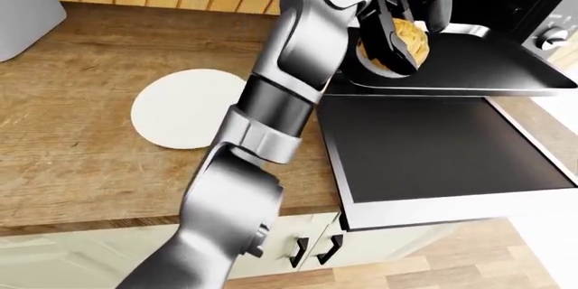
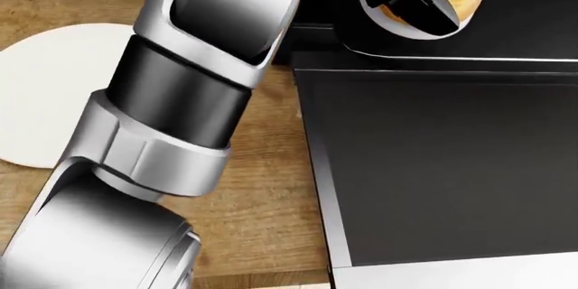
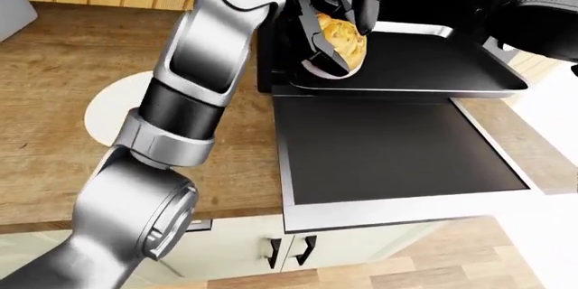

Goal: Place the scone on the tray of the toaster oven.

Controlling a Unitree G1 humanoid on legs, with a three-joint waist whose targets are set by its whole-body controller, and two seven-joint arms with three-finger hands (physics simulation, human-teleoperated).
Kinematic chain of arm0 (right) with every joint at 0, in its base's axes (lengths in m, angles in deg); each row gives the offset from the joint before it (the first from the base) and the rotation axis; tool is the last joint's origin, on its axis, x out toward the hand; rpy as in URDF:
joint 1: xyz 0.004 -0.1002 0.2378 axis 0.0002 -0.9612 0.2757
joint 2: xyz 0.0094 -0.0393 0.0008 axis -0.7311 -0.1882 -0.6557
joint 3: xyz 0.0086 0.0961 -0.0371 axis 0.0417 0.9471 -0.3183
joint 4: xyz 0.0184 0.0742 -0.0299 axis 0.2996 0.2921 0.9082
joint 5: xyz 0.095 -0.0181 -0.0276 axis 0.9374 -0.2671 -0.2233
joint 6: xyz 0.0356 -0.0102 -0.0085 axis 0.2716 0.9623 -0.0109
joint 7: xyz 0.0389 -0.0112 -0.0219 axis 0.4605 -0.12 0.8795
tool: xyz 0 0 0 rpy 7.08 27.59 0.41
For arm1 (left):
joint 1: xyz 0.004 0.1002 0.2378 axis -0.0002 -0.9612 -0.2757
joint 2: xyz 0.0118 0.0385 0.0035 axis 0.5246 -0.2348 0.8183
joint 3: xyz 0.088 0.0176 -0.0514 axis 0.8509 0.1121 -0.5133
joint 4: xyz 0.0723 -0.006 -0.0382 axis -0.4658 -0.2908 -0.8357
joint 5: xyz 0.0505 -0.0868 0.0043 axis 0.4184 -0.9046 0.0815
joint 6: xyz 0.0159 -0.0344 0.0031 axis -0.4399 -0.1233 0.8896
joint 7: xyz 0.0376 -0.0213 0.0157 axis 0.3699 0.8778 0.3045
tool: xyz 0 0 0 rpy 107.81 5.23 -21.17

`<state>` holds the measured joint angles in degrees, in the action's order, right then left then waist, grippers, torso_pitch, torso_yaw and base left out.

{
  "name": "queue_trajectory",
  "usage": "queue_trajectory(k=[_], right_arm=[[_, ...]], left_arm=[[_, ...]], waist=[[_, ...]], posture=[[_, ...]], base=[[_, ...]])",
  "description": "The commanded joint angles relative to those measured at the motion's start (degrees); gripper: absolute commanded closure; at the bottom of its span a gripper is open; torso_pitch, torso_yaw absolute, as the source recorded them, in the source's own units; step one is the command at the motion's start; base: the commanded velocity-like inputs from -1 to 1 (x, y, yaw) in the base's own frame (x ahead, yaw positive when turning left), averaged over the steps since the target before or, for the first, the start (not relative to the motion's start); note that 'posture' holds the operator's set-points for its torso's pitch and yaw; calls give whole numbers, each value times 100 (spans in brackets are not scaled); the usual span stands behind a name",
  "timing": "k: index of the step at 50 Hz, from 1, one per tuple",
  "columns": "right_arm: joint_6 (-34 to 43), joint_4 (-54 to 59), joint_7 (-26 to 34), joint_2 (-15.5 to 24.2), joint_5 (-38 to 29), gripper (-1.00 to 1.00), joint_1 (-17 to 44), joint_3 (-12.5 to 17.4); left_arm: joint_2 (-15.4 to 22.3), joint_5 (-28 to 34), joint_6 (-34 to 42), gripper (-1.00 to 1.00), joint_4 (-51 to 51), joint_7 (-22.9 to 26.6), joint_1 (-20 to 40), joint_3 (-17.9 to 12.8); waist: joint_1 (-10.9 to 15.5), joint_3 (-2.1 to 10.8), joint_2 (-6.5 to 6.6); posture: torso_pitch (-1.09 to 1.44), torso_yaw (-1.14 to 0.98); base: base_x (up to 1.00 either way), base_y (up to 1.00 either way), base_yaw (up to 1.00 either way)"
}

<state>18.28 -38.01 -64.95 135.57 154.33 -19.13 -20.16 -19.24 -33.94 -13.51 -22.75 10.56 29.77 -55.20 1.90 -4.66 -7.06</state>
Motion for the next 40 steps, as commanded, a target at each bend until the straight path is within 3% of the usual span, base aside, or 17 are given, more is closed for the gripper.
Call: queue_trajectory(k=[1,10,19,20,21,22,25,28,30,40], right_arm=[[-111,41,11,99,-86,-100,75,132],[-70,42,66,17,-167,-100,71,122],[-44,25,78,-46,-227,-100,84,79],[-43,79,52,32,-169,-100,152,63],[-46,179,18,160,-89,-100,244,28],[-60,44,52,-7,-221,-100,113,35],[-48,58,56,2,-211,-100,152,18],[-27,3,79,-72,-265,-100,108,33],[-14,-2,86,-86,-264,-100,97,55],[6,-13,93,-87,-232,-100,72,117]], left_arm=[[26,-30,-196,63,148,-104,230,-53],[31,-126,-553,62,-377,-247,383,-86],[56,-180,-659,33,-491,-268,402,-100],[56,-174,-658,7,-484,-272,383,-94],[53,-179,-648,9,-475,-269,381,-98],[61,-178,-661,0,-488,-284,390,-101],[64,-189,-669,-20,-508,-289,401,-106],[67,-203,-679,-79,-523,-296,412,-111],[61,-205,-662,-93,-506,-309,403,-110],[66,-210,-600,-100,-419,-289,413,-105]], waist=[[4,144,-41],[-2,151,-45],[-10,159,-46],[-9,159,-45],[-7,160,-45],[-7,161,-45],[-6,155,-45],[-10,160,-47],[-8,162,-48],[-8,162,-44]], posture=[[0,0],[0,0],[0,0],[0,0],[0,0],[0,0],[0,0],[0,0],[0,0],[0,0]], base=[[0,0,0],[0,0,0],[0,0,0],[0,0,0],[0,0,0],[0,0,0],[0,0,0],[0,0,0],[0,0,0],[0,0,0]])
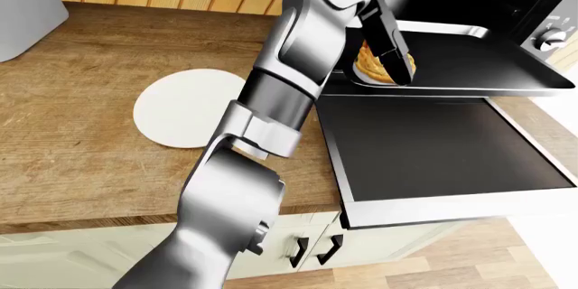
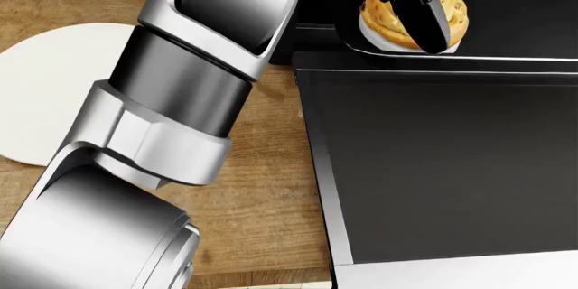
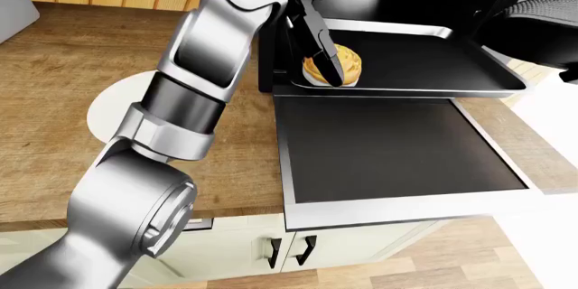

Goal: Place the scone on the tray of the toaster oven.

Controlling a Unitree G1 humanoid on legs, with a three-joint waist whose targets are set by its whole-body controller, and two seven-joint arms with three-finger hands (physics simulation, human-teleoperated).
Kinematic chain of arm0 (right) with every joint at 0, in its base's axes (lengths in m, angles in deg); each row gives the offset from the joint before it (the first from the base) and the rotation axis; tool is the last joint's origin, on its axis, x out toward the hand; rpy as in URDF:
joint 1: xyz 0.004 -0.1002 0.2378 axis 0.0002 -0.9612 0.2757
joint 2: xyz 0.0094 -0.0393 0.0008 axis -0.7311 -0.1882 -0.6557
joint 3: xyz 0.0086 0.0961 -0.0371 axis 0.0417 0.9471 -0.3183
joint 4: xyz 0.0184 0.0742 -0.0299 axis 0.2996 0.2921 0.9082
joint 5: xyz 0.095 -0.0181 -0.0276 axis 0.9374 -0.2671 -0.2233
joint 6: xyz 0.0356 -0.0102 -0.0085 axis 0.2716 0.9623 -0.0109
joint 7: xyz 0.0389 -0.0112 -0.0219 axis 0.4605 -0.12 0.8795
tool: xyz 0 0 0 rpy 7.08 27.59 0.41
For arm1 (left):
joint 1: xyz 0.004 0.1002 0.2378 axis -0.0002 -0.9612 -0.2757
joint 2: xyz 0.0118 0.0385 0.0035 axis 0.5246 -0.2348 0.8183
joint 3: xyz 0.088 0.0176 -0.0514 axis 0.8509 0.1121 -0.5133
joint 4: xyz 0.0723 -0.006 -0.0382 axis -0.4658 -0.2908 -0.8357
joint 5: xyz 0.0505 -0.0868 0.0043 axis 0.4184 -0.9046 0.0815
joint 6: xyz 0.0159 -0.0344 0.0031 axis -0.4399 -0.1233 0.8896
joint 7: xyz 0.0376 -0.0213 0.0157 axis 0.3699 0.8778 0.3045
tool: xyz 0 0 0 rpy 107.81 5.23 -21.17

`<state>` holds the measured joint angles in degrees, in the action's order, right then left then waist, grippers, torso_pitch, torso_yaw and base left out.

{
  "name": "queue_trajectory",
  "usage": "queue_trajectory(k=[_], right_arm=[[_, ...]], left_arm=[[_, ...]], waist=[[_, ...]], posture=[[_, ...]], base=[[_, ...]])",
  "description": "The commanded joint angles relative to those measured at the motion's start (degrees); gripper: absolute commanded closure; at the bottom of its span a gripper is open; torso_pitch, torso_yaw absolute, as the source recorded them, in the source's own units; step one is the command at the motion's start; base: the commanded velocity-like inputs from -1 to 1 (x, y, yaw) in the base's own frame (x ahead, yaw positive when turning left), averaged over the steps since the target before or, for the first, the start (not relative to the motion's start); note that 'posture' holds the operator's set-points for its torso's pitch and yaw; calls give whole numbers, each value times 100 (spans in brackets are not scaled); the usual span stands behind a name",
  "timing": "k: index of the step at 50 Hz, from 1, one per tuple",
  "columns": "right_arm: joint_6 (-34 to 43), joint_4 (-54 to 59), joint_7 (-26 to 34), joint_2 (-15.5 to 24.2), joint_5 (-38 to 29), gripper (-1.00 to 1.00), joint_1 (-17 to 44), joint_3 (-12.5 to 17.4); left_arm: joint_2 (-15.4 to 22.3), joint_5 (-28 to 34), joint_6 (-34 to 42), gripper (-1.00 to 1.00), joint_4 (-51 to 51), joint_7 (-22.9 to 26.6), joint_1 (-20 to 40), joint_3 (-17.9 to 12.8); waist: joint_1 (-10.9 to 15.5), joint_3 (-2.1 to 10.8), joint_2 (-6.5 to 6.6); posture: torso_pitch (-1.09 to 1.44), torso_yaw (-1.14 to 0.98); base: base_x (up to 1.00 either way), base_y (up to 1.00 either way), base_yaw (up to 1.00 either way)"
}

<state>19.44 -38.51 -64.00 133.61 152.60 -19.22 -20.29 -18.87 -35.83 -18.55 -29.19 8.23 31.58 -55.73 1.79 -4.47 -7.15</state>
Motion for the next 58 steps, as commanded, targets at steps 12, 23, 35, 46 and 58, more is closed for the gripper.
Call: queue_trajectory(k=[12,23,35,46,58], right_arm=[[-128,66,1,125,-70,-100,84,124],[-150,63,-37,161,-55,-100,137,66],[-208,87,-62,220,-22,-100,160,26],[-217,112,-131,317,81,-100,231,11],[-104,434,143,682,294,-100,-239,978]], left_arm=[[-216,58,2272,-100,2938,635,428,57],[175,152,2740,-100,3409,519,620,0],[1154,1612,5117,-100,6181,1773,-359,275],[2240,3378,6282,-100,7317,3596,-772,550],[2457,4520,5272,-100,7076,4504,-1091,-527]], waist=[[-11,82,-26],[4,40,8],[-21,1,81],[-27,-11,109],[9,-39,83]], posture=[[0,0],[0,0],[0,0],[0,0],[0,0]], base=[[0,0,0],[0,0,0],[0,0,0],[0,0,0],[0,0,0]])
